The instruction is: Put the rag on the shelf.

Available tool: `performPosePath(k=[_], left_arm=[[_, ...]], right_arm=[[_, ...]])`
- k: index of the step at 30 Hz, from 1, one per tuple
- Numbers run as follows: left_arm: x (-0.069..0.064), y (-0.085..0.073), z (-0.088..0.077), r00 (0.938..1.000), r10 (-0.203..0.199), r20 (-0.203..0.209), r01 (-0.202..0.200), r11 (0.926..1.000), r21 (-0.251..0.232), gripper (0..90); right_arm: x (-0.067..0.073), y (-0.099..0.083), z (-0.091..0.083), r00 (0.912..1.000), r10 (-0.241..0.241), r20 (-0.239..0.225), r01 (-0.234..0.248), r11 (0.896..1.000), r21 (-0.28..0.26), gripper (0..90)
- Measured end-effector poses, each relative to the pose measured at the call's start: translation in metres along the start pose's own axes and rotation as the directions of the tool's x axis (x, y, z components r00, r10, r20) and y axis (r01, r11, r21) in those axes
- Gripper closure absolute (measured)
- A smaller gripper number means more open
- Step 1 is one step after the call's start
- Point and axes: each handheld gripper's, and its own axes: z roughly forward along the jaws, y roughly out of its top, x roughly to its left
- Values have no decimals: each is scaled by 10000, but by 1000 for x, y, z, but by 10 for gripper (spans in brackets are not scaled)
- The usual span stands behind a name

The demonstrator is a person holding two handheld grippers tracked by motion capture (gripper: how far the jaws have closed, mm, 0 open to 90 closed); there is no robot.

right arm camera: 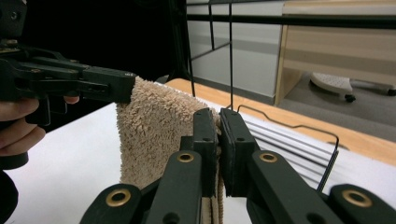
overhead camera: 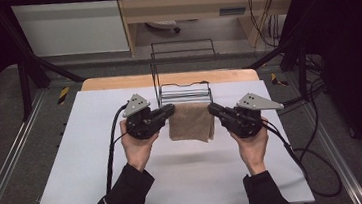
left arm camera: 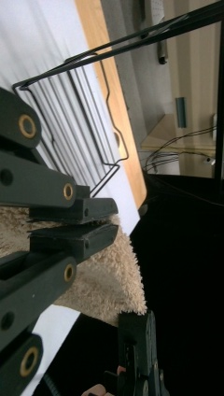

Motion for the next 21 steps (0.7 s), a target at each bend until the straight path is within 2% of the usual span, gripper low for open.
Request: performPosePath(k=[6, 21], left_arm=[[5, 9, 0, 10000, -50, -51, 48, 9992, -386, 853], [11, 26, 3, 9998, -133, -179, 116, 9957, -916, 853]], right_arm=[[1, 9, 3, 9999, -112, 76, 114, 9995, -293, 857], [-2, 30, 10, 9990, -300, 330, 322, 9970, -699, 858]])
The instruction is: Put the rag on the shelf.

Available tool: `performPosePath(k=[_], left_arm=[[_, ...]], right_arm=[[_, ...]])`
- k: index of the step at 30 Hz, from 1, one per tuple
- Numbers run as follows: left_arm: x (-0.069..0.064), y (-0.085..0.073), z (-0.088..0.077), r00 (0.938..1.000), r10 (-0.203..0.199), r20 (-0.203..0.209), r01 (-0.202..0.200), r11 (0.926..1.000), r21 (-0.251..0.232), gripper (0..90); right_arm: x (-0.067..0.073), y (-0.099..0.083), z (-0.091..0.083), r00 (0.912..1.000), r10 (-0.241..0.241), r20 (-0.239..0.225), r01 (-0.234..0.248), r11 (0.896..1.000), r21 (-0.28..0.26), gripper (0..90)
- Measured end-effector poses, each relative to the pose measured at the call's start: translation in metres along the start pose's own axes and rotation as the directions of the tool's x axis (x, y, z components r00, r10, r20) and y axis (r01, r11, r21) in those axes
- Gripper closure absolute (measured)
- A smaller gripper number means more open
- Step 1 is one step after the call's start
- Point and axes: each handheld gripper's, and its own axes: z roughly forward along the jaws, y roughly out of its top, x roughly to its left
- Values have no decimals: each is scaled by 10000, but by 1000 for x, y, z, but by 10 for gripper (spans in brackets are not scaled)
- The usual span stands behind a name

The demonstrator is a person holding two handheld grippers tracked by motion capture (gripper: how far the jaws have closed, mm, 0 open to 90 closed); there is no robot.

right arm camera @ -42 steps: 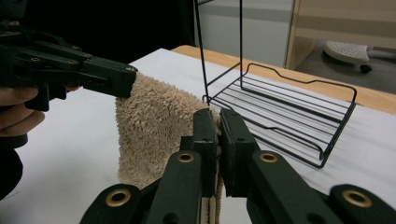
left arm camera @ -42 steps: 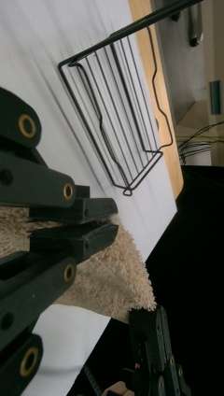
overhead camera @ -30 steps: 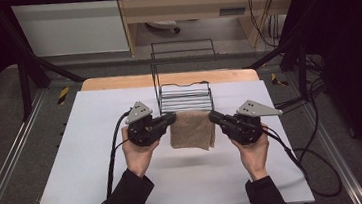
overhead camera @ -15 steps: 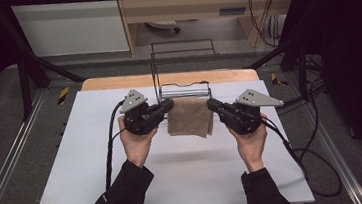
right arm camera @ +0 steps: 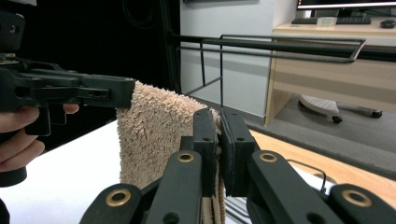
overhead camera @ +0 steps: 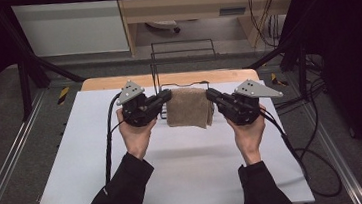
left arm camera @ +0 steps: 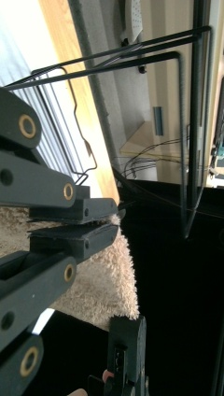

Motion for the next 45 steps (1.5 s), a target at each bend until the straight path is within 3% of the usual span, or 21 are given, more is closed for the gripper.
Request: performPosePath(k=[25, 45], left_arm=[[3, 50, 1, 9989, 379, -275, -407, 9929, -1117, 853], [11, 73, 3, 9979, 452, -454, -519, 9857, -1602, 853]], right_arm=[[-5, 52, 11, 9981, -409, 455, 449, 9949, -905, 858], [-7, 80, 21, 9962, -588, 642, 666, 9897, -1267, 859]])
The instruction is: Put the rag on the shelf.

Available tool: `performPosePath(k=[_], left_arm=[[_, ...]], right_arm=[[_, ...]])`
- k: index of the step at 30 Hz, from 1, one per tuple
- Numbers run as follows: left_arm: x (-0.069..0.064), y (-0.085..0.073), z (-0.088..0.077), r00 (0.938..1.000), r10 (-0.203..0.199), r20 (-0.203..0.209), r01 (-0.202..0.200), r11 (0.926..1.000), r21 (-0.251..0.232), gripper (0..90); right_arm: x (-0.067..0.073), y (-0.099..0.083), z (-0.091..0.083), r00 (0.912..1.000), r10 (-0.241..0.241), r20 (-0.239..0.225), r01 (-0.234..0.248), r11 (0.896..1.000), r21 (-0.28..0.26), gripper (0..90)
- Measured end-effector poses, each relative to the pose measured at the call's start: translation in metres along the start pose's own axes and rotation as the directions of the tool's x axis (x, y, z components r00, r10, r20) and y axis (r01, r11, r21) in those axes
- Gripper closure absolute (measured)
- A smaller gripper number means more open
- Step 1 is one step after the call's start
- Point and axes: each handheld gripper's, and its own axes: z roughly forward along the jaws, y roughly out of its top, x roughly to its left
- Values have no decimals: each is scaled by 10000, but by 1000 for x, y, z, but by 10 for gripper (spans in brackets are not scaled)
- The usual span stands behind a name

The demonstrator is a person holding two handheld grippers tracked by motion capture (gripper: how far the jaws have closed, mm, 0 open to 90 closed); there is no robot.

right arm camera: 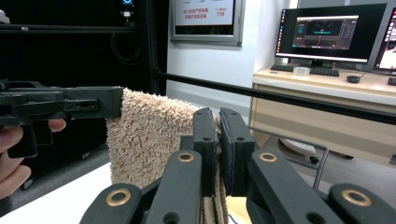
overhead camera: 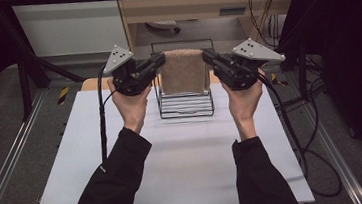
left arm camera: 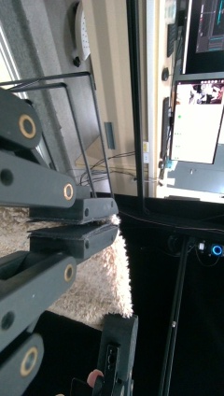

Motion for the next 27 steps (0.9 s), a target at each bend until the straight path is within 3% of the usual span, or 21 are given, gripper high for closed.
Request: performPosePath(k=[12, 18, 27], left_arm=[[5, 21, 3, 9998, 142, -134, -144, 9998, -166, 853], [8, 29, 9, 9999, -54, -111, 51, 9996, -272, 853], [12, 39, 18, 9996, 6, -276, -13, 9996, -273, 853]], right_arm=[[-2, 19, 10, 10000, -87, 43, 88, 9997, -219, 859], [-5, 27, 15, 9998, -120, 139, 124, 9994, -319, 859], [-12, 36, 23, 9998, -16, 208, 24, 9993, -363, 859]])
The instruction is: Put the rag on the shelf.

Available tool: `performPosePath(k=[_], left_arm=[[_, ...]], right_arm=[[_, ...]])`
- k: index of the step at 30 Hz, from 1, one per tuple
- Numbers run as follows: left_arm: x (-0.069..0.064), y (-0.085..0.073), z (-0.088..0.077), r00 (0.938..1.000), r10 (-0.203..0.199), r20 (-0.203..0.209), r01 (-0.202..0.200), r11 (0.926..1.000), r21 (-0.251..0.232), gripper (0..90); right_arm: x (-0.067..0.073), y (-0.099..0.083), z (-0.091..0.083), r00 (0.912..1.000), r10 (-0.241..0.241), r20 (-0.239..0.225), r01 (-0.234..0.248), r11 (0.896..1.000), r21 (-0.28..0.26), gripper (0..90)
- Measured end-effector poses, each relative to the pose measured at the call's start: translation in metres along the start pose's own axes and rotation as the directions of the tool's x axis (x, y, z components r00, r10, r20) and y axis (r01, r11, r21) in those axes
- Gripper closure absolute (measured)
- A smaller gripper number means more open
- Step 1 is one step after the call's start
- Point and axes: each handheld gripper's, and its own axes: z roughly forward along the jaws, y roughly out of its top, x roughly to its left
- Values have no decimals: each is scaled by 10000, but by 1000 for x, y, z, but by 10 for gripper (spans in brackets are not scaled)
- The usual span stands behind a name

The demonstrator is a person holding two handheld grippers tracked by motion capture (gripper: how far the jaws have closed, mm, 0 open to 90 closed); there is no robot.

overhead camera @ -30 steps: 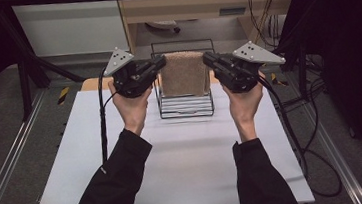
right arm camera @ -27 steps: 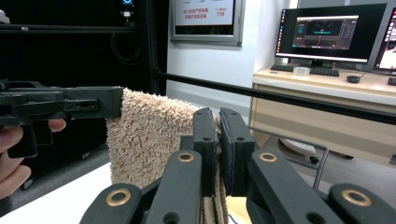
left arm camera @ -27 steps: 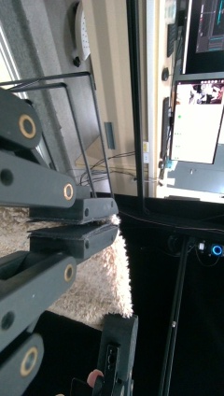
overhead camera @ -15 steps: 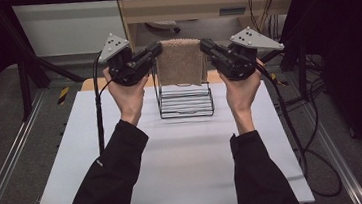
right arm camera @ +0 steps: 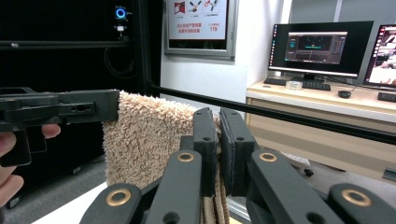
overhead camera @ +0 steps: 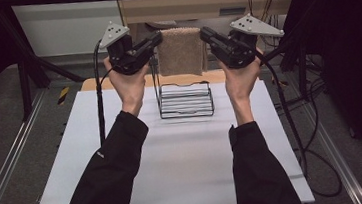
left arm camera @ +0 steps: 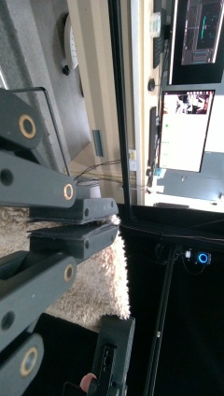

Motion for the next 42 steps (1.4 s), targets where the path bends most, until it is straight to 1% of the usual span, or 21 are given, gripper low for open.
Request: performPosePath(k=[4, 8, 13, 16, 17, 20, 21, 24, 25, 28, 31, 32, 35, 39, 42], left_arm=[[2, 4, 3, 10000, -1, -28, 1, 10000, -38, 853], [5, 8, 8, 10000, -17, -86, 16, 10000, -40, 853], [8, 13, 14, 9999, -62, -93, 62, 10000, -50, 853], [10, 13, 19, 9997, -50, -221, 50, 10000, -2, 853], [12, 12, 23, 9995, -87, -314, 87, 10000, -8, 852], [16, 11, 26, 9994, -153, -315, 154, 9999, 17, 853], [17, 11, 27, 9992, -276, -273, 275, 9996, -46, 853], [20, 12, 32, 9987, -408, -303, 408, 9992, -30, 852], [21, 12, 34, 9986, -414, -320, 414, 9991, 3, 852], [22, 11, 38, 9989, -224, -411, 227, 9997, 67, 852], [26, 10, 43, 9989, -199, -432, 205, 9997, 138, 852], [27, 9, 44, 9989, -189, -432, 197, 9996, 188, 852], [31, 7, 49, 9984, -139, -554, 153, 9995, 266, 851], [36, 7, 52, 9987, -76, -505, 92, 9994, 327, 851], [37, 5, 53, 9985, -25, -551, 48, 9991, 419, 851]], right_arm=[[-3, 3, 6, 10000, 45, 14, -45, 10000, 39, 859], [-7, 6, 11, 10000, -46, 66, 46, 10000, 28, 859], [-12, 9, 16, 10000, 39, 86, -39, 10000, -8, 858], [-16, 9, 21, 9998, 132, 115, -132, 9999, 6, 859], [-17, 9, 25, 9998, 154, 141, -155, 9999, 72, 858], [-19, 9, 28, 9998, 140, 161, -141, 9999, 79, 858], [-20, 10, 31, 9998, -38, 185, 36, 9999, 113, 858], [-22, 10, 33, 9998, -40, 189, 37, 9999, 145, 859], [-25, 10, 37, 9997, 12, 234, -16, 9998, 191, 859], [-27, 9, 40, 9997, 56, 257, -61, 9997, 216, 859], [-32, 7, 47, 9996, 52, 290, -62, 9994, 343, 859], [-32, 7, 47, 9996, 52, 290, -62, 9994, 343, 859], [-35, 6, 54, 9993, 50, 371, -66, 9989, 456, 859], [-37, 4, 59, 9993, 106, 356, -126, 9983, 561, 858], [-37, 3, 60, 9992, 48, 395, -73, 9979, 636, 858]])
